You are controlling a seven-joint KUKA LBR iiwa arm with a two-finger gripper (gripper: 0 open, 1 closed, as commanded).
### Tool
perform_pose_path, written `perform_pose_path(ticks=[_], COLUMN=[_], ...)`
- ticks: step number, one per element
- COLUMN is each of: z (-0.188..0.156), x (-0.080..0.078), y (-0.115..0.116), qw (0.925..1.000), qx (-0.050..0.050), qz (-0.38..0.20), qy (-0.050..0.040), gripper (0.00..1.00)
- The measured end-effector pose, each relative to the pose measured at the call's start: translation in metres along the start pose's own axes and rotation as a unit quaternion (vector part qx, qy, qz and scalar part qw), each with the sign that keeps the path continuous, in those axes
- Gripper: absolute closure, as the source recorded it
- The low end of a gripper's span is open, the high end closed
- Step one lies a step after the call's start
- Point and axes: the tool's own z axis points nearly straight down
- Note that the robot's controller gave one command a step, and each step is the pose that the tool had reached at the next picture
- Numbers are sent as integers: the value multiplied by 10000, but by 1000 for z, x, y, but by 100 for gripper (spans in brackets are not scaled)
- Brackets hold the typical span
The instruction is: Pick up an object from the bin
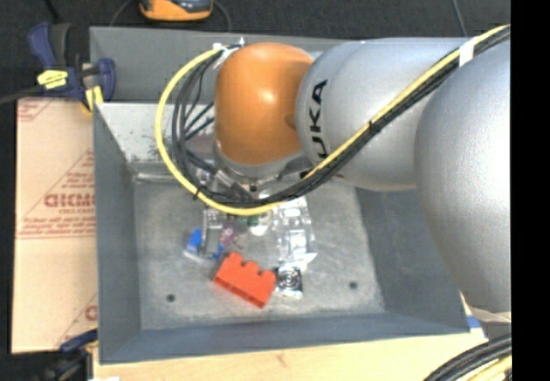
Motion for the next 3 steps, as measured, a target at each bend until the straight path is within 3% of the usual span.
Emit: perform_pose_path(ticks=[1, 2, 3], z=[119, 113, 50], x=[-12, -16, -22], y=[-27, -27, -18], qw=[9844, 9848, 9871], qx=[8, 7, -7], qz=[-1759, -1737, -1600], qy=[38, -34, -41], gripper=[0, 100, 100])
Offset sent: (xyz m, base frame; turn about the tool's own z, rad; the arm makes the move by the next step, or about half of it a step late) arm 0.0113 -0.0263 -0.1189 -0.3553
